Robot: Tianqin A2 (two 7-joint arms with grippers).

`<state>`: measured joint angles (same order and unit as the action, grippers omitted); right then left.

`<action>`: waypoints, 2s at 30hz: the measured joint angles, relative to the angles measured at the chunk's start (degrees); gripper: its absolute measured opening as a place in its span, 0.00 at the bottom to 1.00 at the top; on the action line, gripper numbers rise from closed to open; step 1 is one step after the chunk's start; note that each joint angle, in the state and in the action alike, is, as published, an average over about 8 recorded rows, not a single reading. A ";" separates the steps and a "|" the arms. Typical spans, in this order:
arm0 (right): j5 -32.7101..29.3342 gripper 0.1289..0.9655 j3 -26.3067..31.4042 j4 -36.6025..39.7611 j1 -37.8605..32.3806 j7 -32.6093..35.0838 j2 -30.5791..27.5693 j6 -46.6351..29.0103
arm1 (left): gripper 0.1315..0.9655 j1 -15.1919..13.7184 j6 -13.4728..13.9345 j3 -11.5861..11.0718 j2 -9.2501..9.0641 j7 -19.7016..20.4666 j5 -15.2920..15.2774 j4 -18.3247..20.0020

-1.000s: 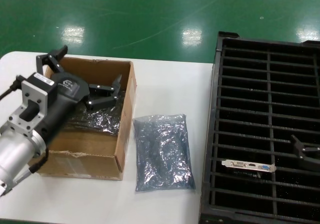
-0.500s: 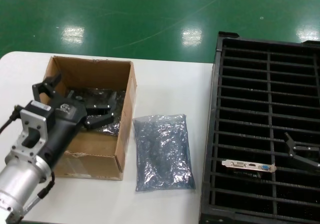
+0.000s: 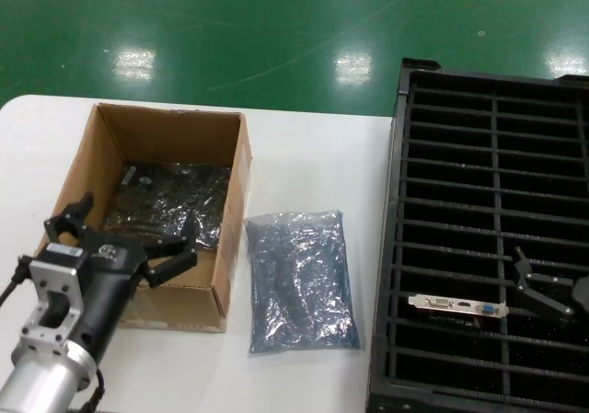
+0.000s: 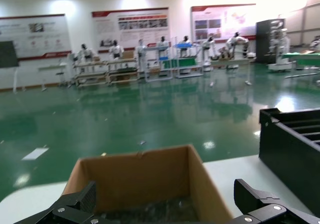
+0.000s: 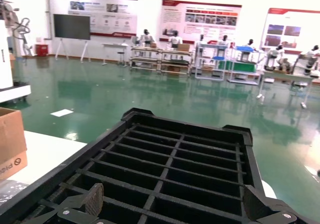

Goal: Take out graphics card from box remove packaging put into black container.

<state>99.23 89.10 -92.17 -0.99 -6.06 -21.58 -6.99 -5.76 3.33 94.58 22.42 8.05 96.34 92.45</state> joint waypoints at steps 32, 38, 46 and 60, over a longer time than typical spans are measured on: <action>3.09 1.00 2.04 0.39 0.78 4.81 3.48 5.54 | 1.00 4.56 -2.64 -2.30 -4.14 -6.38 5.38 -0.62; 3.09 1.00 2.04 0.39 0.78 4.81 3.48 5.54 | 1.00 4.56 -2.64 -2.30 -4.14 -6.38 5.38 -0.62; 3.09 1.00 2.04 0.39 0.78 4.81 3.48 5.54 | 1.00 4.56 -2.64 -2.30 -4.14 -6.38 5.38 -0.62; 3.09 1.00 2.04 0.39 0.78 4.81 3.48 5.54 | 1.00 4.56 -2.64 -2.30 -4.14 -6.38 5.38 -0.62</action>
<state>102.32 91.14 -91.78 -0.21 -1.26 -18.10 -1.45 -1.21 0.69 92.28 18.27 1.67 101.72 91.83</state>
